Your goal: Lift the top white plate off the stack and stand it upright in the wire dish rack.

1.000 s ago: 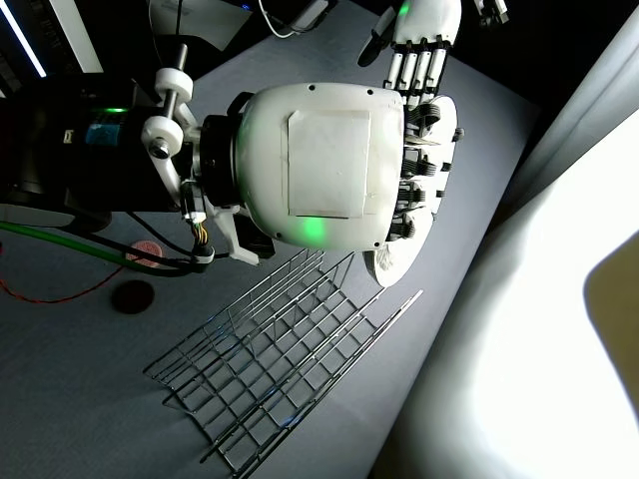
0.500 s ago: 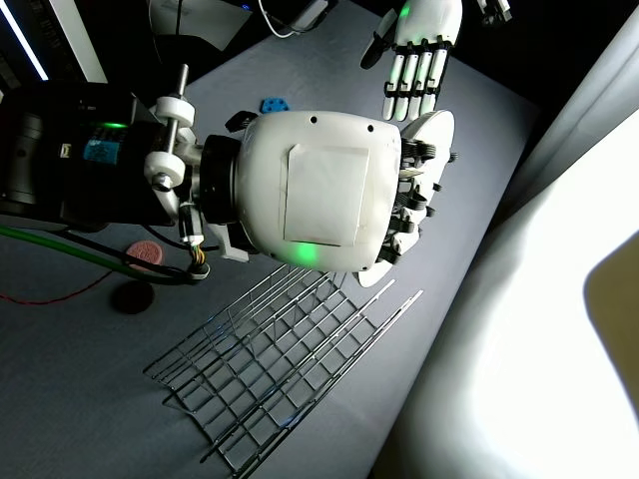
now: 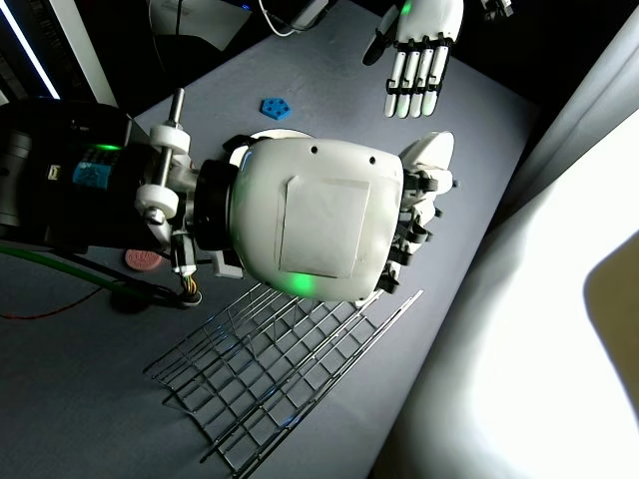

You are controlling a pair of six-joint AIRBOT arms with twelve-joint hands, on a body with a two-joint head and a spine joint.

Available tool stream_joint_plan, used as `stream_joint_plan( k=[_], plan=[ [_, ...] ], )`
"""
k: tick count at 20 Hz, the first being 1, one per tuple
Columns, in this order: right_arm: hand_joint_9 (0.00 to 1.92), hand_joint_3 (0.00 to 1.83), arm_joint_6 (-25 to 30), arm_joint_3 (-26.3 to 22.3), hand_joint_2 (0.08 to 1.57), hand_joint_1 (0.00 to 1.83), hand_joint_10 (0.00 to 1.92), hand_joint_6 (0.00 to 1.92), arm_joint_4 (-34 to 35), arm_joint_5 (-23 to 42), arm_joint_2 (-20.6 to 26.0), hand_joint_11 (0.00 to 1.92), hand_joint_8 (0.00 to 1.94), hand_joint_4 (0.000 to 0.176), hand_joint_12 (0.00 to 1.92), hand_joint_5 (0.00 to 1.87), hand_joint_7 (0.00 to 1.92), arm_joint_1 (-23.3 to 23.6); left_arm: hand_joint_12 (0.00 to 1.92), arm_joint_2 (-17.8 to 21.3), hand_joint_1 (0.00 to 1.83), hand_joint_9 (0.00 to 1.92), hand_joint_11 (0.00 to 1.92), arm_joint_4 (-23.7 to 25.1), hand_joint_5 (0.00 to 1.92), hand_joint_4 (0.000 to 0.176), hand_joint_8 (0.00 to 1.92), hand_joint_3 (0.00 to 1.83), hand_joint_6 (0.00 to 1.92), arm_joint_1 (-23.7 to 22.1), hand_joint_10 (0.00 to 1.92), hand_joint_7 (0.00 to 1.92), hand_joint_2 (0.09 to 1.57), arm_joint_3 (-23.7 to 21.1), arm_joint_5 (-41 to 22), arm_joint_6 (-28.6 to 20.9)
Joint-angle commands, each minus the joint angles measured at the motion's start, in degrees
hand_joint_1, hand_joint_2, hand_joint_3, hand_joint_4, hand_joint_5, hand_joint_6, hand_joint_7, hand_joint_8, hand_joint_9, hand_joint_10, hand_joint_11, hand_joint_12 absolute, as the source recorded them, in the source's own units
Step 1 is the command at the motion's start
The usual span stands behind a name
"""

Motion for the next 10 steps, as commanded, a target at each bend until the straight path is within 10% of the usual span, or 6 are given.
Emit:
stream_joint_plan(
  k=[1,10],
  plan=[
    [1.00,0.00,1.22,0.37,1.09,1.49,0.86,1.14,0.20,7.90,1.14,0.96,0.67,0.000,1.39,0.85,1.05,1.42,0.00,0.59,0.03,0.00,0.00,-4.54,0.00,0.000,0.00,0.00,0.00,-1.14,0.00,0.00,0.87,0.14,-2.32,0.07],
    [1.05,0.00,4.21,1.71,1.06,1.49,0.76,1.05,-0.70,5.62,2.59,0.96,0.57,0.000,1.37,0.94,1.10,0.35,0.00,0.56,0.04,0.00,0.01,-4.44,0.00,0.000,0.00,0.00,0.00,-1.13,0.00,0.00,0.87,0.04,-2.37,-0.17]
  ],
)
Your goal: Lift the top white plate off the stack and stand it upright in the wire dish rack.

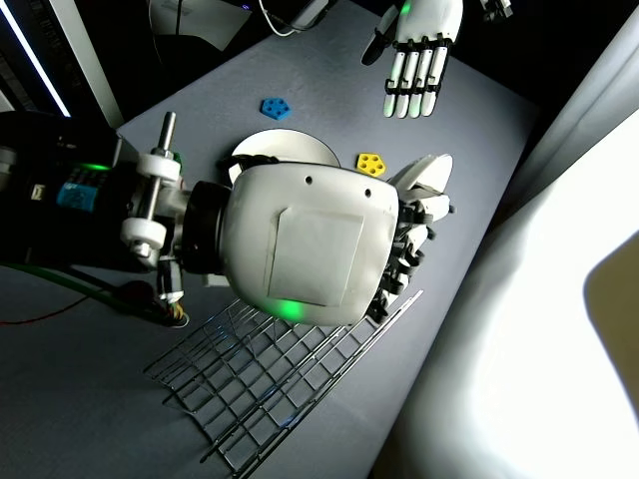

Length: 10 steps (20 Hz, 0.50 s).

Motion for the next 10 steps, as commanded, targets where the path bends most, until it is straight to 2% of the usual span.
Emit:
stream_joint_plan(
  k=[1,3,8,10],
  plan=[
    [1.01,0.00,1.12,0.62,1.07,1.49,0.82,1.08,-0.51,8.15,1.02,0.94,0.60,0.000,1.40,0.92,1.08,0.67,0.00,0.56,0.04,0.00,0.01,-4.53,0.00,0.000,0.00,0.00,0.00,-1.13,0.00,0.00,0.87,0.04,-2.32,0.02],
    [0.94,0.00,1.33,1.50,1.10,1.49,0.94,1.14,-0.52,8.13,1.02,0.89,0.72,0.000,1.45,0.90,1.01,0.67,0.00,0.56,0.04,0.00,0.00,-4.53,0.00,0.000,0.00,0.00,0.00,-1.13,0.00,0.00,0.87,0.04,-2.31,0.02],
    [0.98,0.00,3.11,3.88,1.09,1.49,0.90,1.10,-0.52,7.80,1.02,0.88,0.70,0.000,1.47,0.91,1.00,-0.58,0.00,0.56,0.04,0.00,0.00,-4.52,0.00,0.000,0.00,0.00,0.00,-1.13,0.00,0.00,0.87,0.02,-2.36,0.02],
    [0.98,0.00,3.43,4.70,1.09,1.49,0.89,1.08,-0.52,7.80,1.02,0.93,0.71,0.000,1.40,0.93,1.00,-0.84,0.00,0.56,0.00,0.00,0.00,-4.51,0.00,0.000,0.00,0.00,0.00,-1.13,0.00,0.00,0.88,0.00,-2.36,0.02]
  ],
)
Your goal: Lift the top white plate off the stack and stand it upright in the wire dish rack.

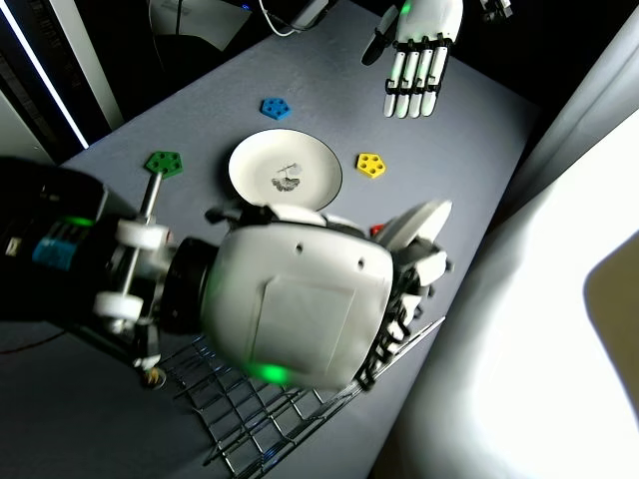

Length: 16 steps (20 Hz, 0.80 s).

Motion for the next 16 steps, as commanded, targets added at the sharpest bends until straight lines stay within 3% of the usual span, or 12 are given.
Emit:
stream_joint_plan(
  k=[1,3,6,9,16],
  plan=[
    [0.97,0.00,1.51,0.63,1.09,1.49,0.89,1.08,0.14,8.74,0.98,0.92,0.71,0.000,1.41,0.93,1.01,0.45,0.00,0.56,0.00,0.00,0.00,-4.43,0.00,0.000,0.00,0.00,0.00,-1.11,0.00,0.00,0.87,0.00,-2.34,0.04],
    [0.96,0.00,1.73,0.99,1.09,1.49,0.92,1.08,0.16,8.59,0.98,0.89,0.68,0.000,1.44,0.93,1.02,0.26,0.00,0.56,0.01,0.00,0.00,-4.41,0.00,0.000,0.00,0.00,0.00,-1.11,0.00,0.00,0.88,-0.01,-2.36,0.04],
    [1.05,0.00,1.74,1.00,1.06,1.49,0.78,1.01,0.21,8.17,0.98,0.91,0.51,0.000,1.43,0.96,1.13,0.26,0.00,0.55,0.00,0.00,0.00,-4.34,0.00,0.000,0.00,0.00,0.00,-1.10,0.00,0.00,0.87,-0.05,-2.37,0.04],
    [0.96,0.00,1.74,0.60,1.09,1.49,0.92,1.09,0.23,7.89,0.98,0.91,0.68,0.000,1.44,0.91,1.04,0.26,0.00,0.55,0.01,0.00,0.00,-4.33,0.00,0.000,0.00,0.00,0.00,-1.10,0.00,0.00,0.88,-0.09,-2.42,0.04],
    [0.93,0.00,1.73,0.05,1.10,1.49,0.94,1.15,0.81,7.76,1.28,0.92,0.70,0.000,1.42,0.89,1.01,0.17,0.00,0.56,0.01,0.00,0.01,-4.35,0.00,0.000,0.00,0.00,0.00,-1.10,0.00,0.00,0.87,-0.08,-2.53,0.04]
  ],
)
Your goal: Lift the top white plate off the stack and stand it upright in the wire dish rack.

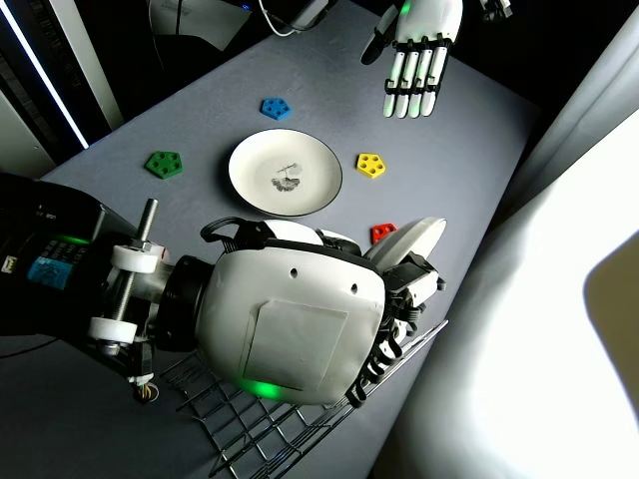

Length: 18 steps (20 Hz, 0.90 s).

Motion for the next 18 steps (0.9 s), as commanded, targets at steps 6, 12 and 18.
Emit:
stream_joint_plan(
  k=[6,12,18],
  plan=[
    [0.99,0.00,1.15,0.18,1.08,1.49,0.84,1.11,2.82,6.71,2.06,0.94,0.62,0.000,1.40,0.91,1.08,-0.46,0.00,0.56,0.00,0.00,0.00,-4.38,0.00,0.000,0.00,0.00,0.00,-1.12,0.00,0.00,0.87,-0.06,-2.51,0.04],
    [1.04,0.00,1.15,-0.39,1.07,1.49,0.77,1.06,3.40,6.31,2.57,0.95,0.55,0.000,1.38,0.93,1.12,-0.78,0.00,0.56,0.00,0.00,0.00,-4.37,0.00,0.000,0.00,0.00,0.00,-1.12,0.00,0.00,0.87,-0.07,-2.53,0.04],
    [1.08,0.00,1.15,-0.21,1.05,1.50,0.72,1.01,3.67,5.73,2.89,1.00,0.49,0.000,1.32,0.94,1.17,-1.22,0.01,0.55,0.00,0.01,0.02,-4.37,0.00,0.000,0.00,0.00,0.00,-1.12,0.00,0.00,0.87,-0.09,-2.59,0.04]
  ],
)
